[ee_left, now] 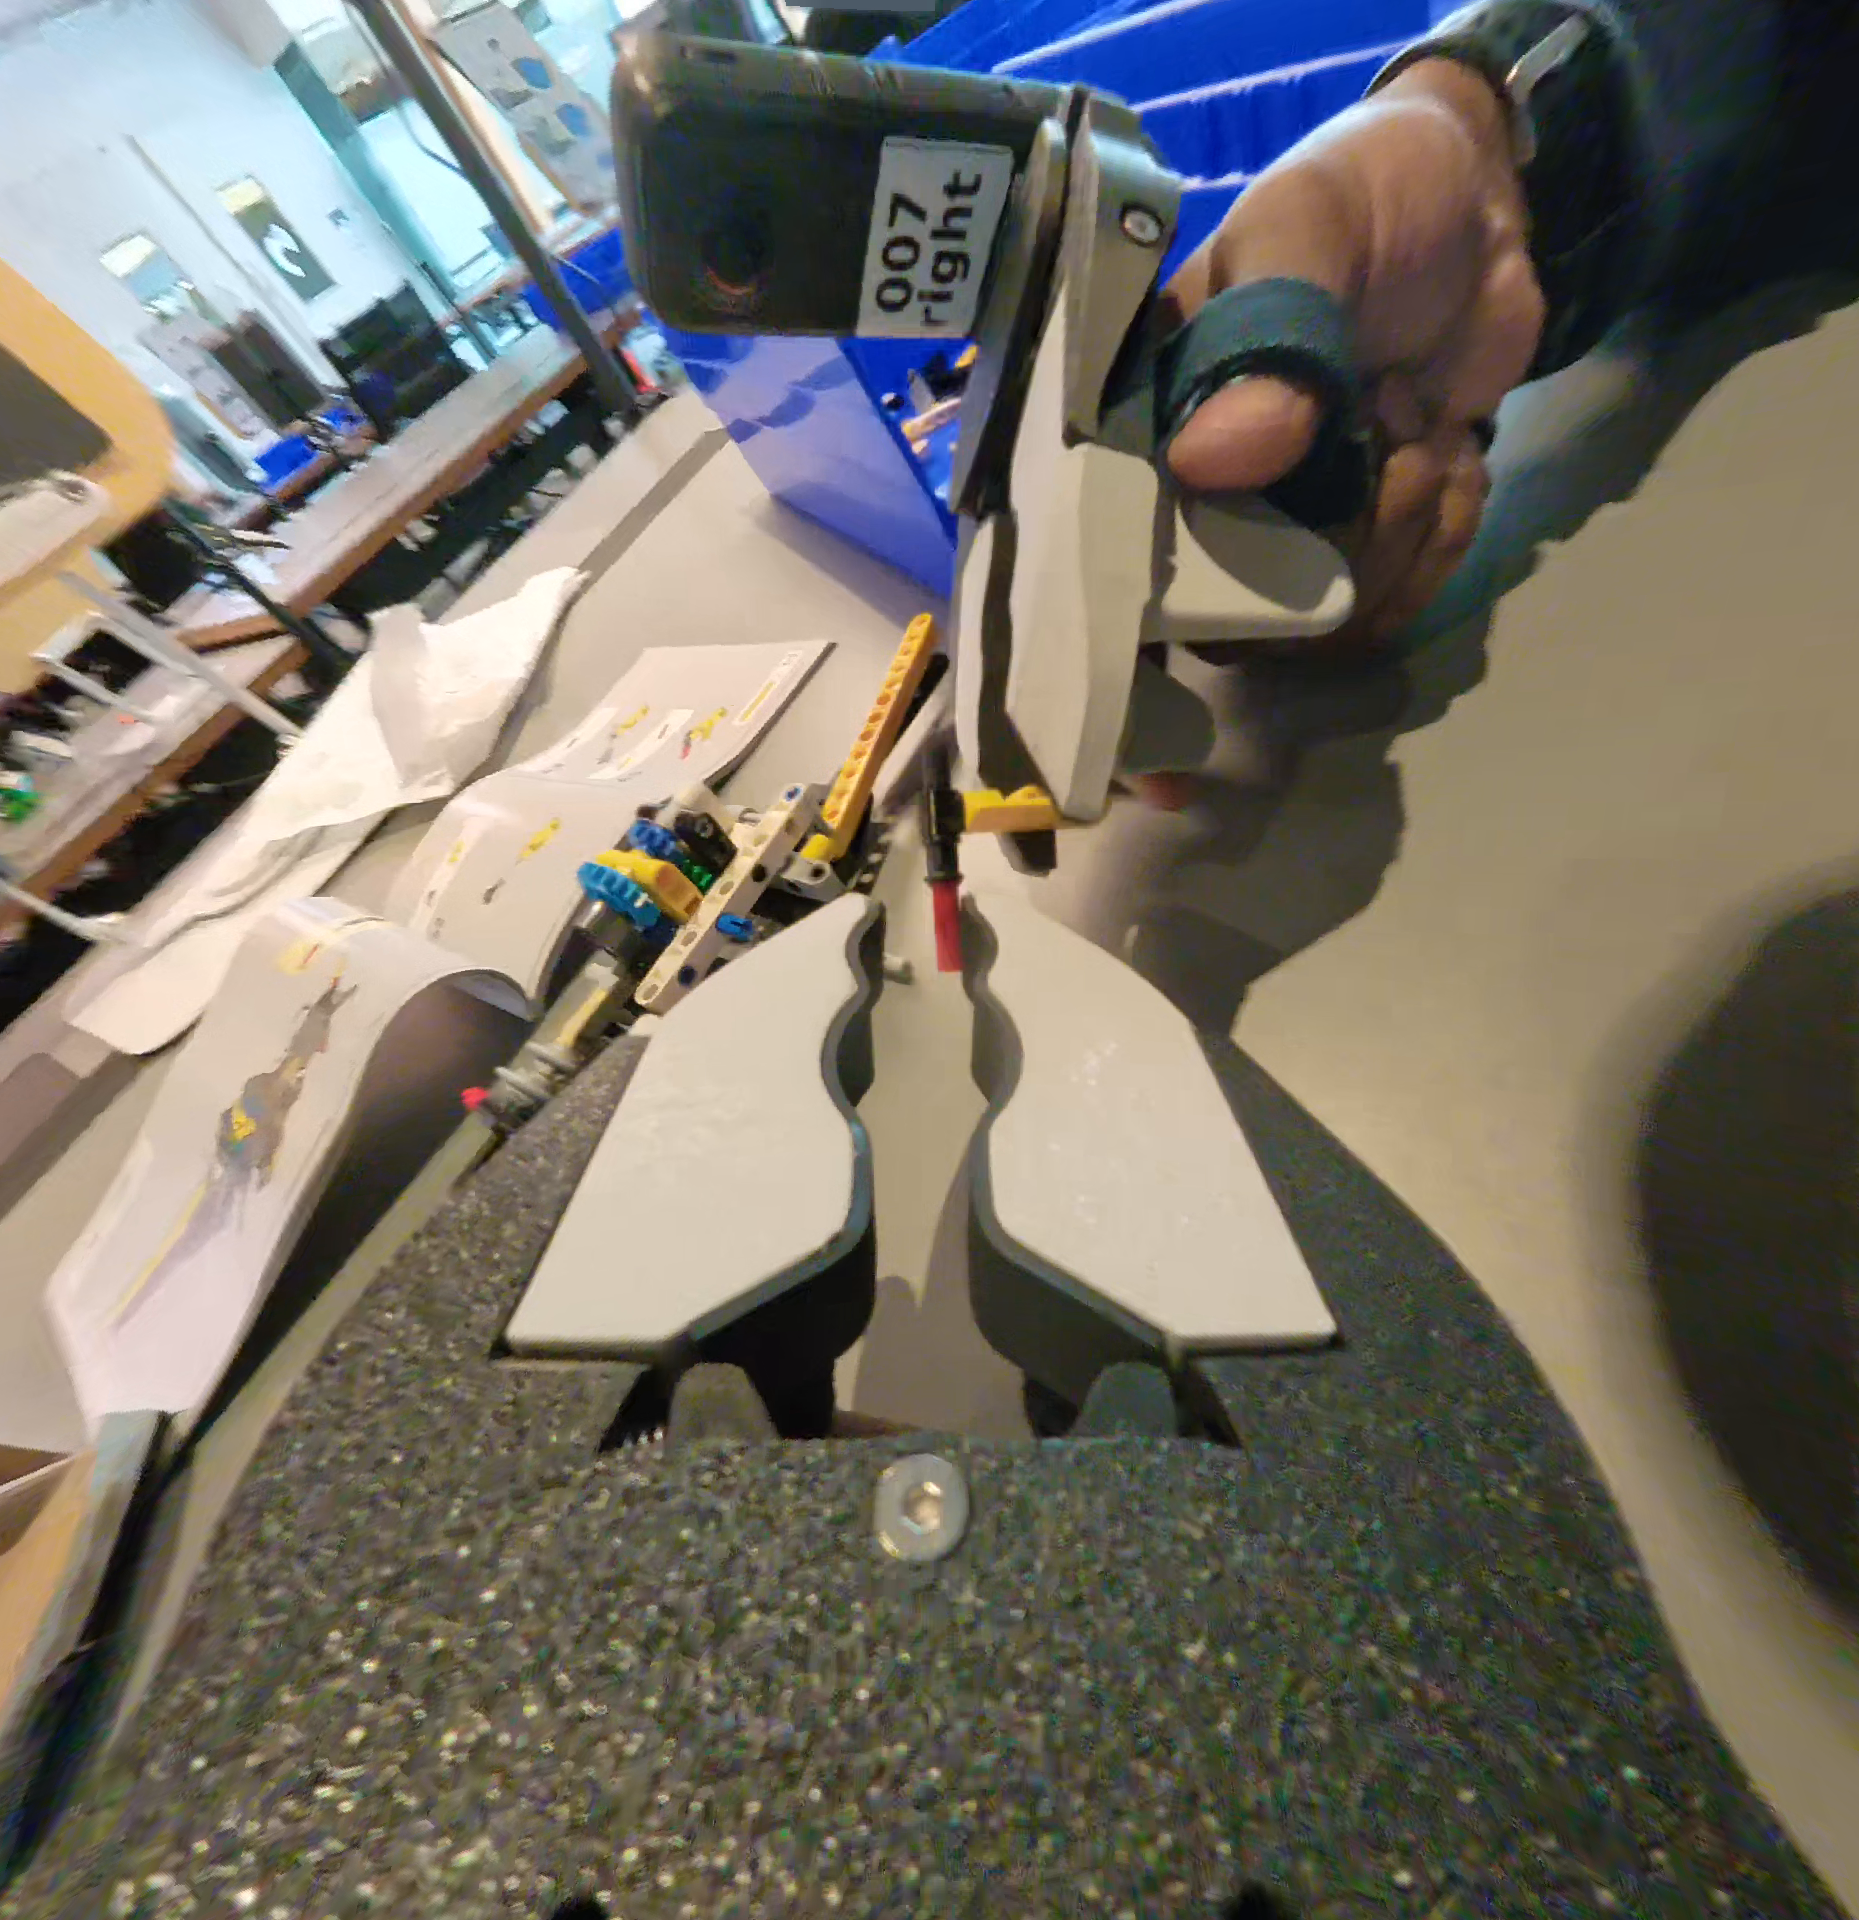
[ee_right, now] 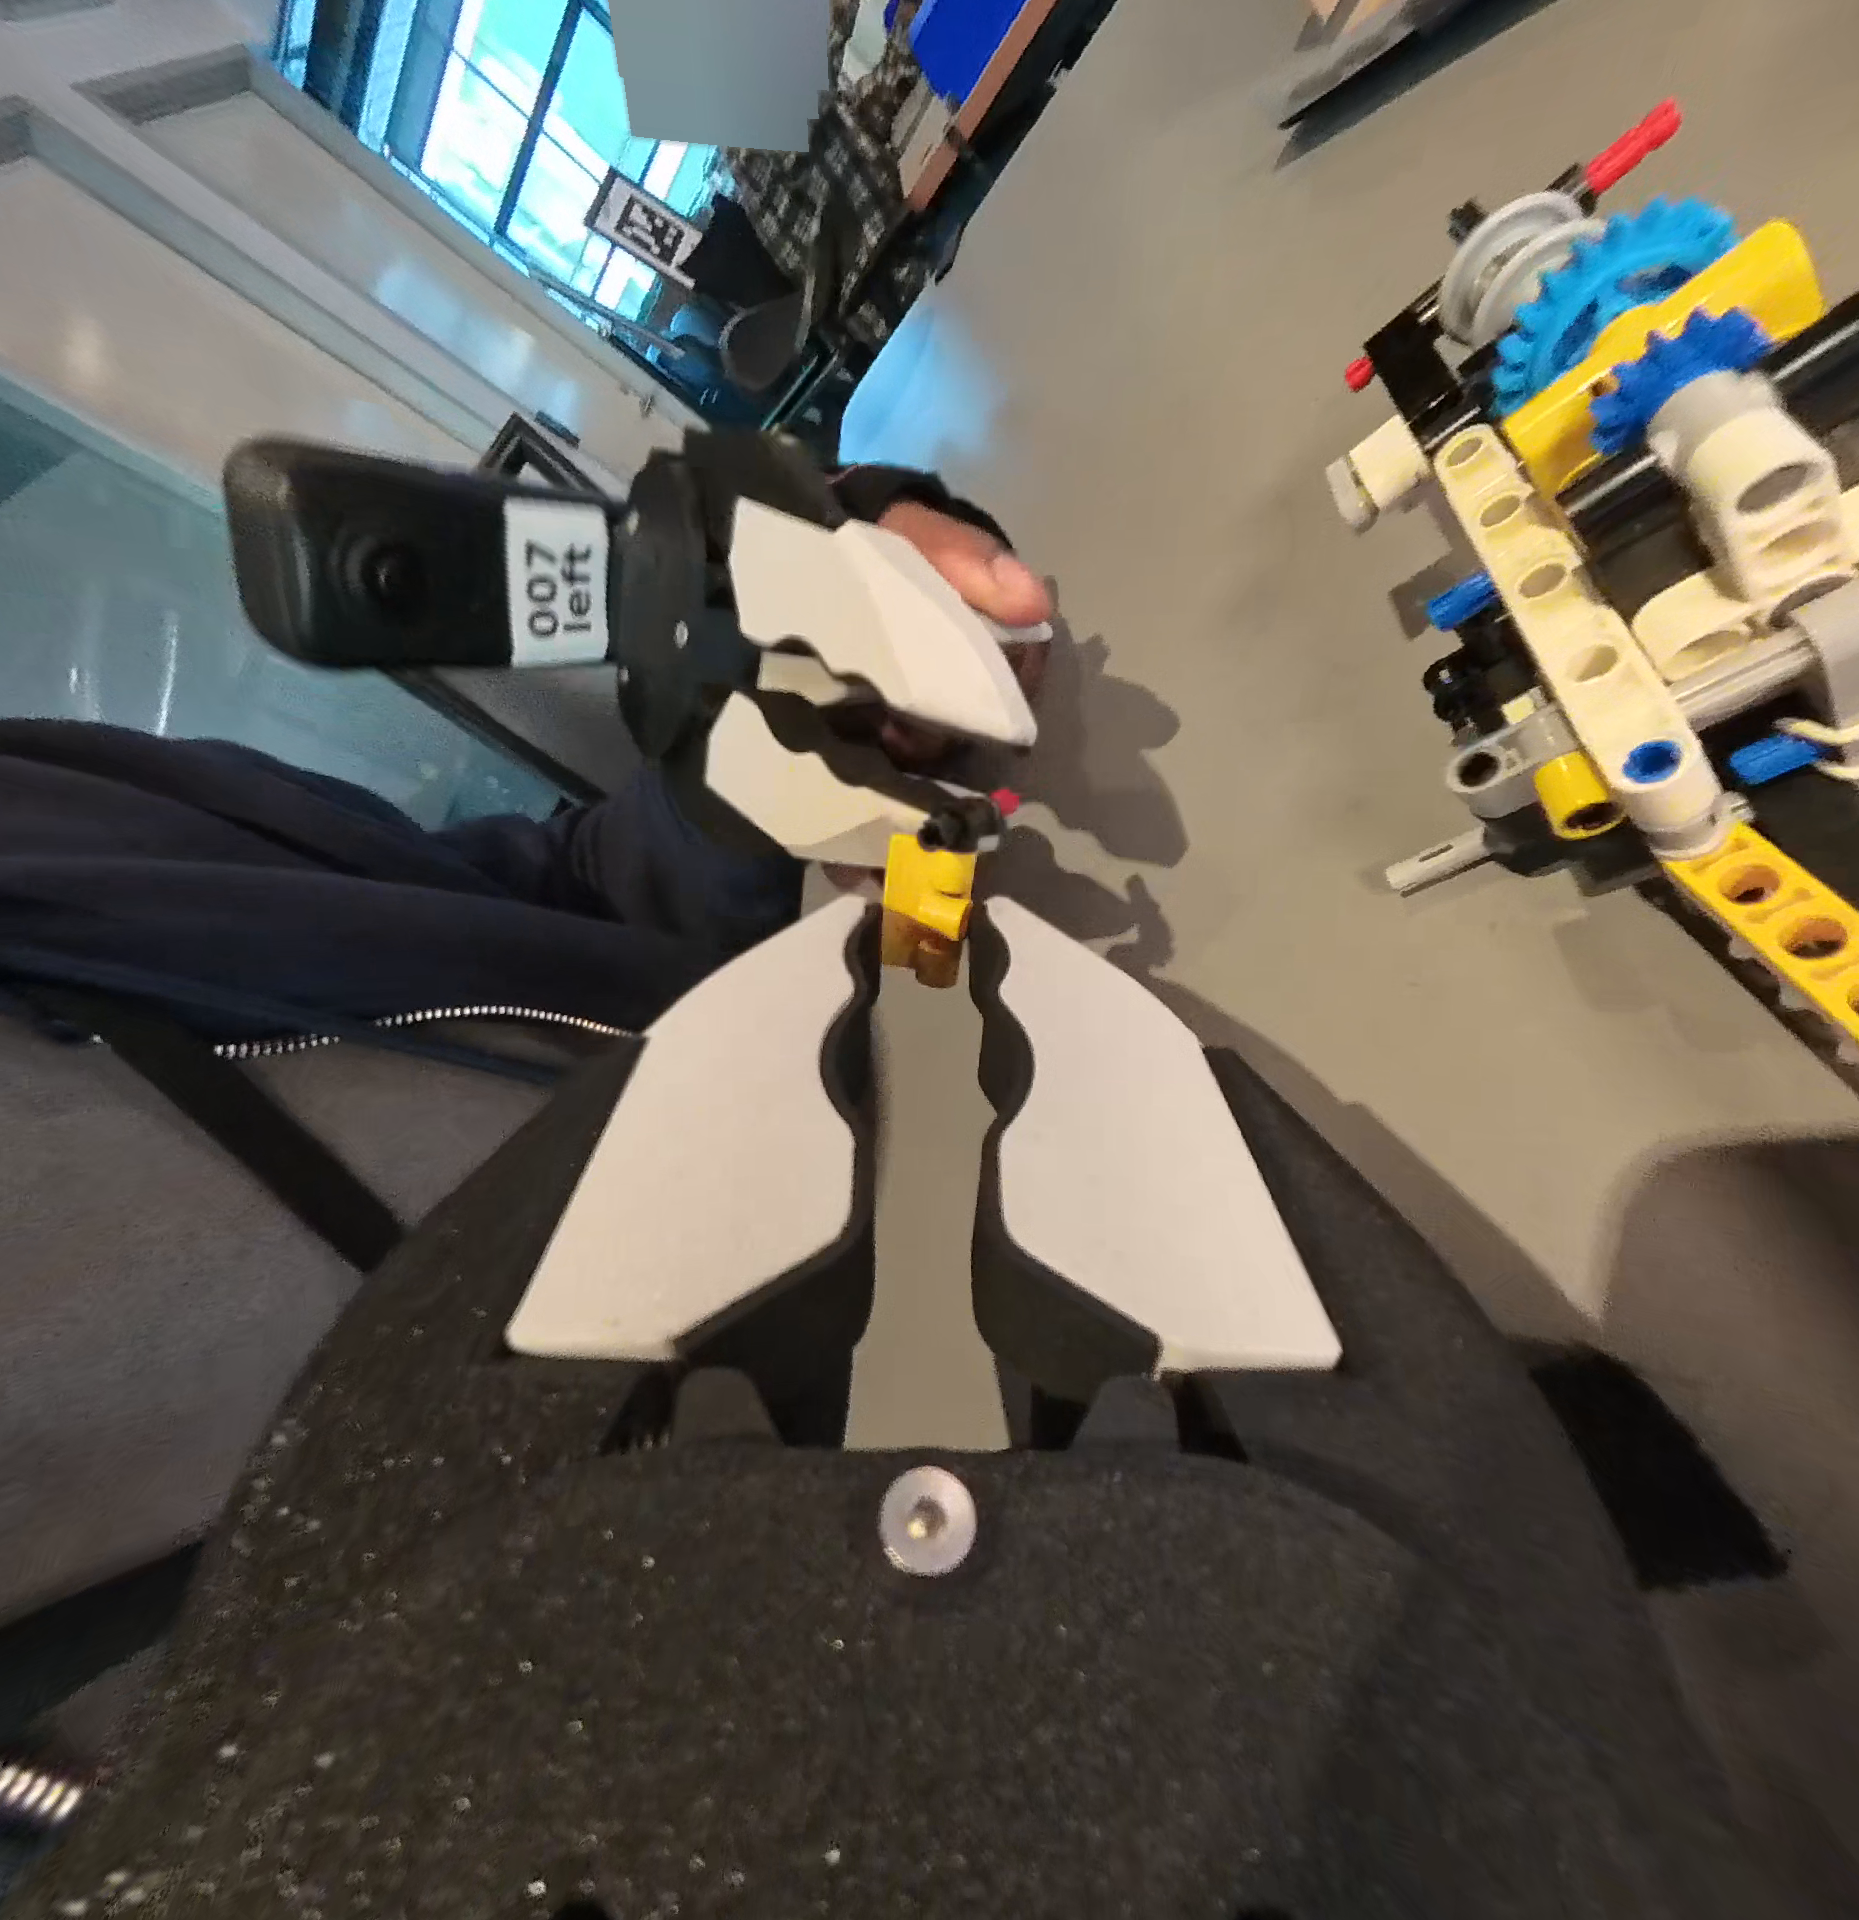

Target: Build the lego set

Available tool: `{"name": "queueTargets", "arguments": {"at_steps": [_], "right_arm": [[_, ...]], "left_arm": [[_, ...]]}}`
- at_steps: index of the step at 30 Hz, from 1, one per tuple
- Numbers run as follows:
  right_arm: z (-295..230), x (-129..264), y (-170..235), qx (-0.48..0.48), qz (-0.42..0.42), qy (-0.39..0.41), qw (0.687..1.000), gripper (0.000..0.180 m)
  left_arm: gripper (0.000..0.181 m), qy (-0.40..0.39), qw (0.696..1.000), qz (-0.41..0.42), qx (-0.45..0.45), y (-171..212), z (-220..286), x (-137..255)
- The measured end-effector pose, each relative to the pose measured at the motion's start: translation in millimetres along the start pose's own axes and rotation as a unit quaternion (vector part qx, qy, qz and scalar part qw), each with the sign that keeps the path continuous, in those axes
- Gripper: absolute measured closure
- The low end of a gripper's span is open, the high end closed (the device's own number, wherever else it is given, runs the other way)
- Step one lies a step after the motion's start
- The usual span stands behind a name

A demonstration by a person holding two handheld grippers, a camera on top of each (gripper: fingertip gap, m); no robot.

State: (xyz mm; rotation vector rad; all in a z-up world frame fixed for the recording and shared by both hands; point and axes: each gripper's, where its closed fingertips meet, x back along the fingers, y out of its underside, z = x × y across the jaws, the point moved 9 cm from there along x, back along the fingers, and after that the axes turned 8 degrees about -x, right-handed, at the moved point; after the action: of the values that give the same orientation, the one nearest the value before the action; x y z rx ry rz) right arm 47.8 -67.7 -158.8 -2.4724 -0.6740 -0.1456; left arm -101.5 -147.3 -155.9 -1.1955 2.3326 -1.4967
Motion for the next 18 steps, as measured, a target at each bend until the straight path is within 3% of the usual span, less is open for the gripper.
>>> {"name": "queueTargets", "arguments": {"at_steps": [7,12,18], "right_arm": [[-6,4,-1,0.036,-0.037,0.002,0.999,0.164],[-12,4,2,0.070,-0.066,0.003,0.995,0.164],[-14,3,5,0.102,-0.085,0.006,0.991,0.164]], "left_arm": [[0.166,0.110,0.990,0.028,0.086,-1,-19,5],[0.166,0.216,0.962,0.066,0.155,-5,-28,-2],[0.166,0.298,0.938,0.059,0.168,-4,-23,-12]]}}
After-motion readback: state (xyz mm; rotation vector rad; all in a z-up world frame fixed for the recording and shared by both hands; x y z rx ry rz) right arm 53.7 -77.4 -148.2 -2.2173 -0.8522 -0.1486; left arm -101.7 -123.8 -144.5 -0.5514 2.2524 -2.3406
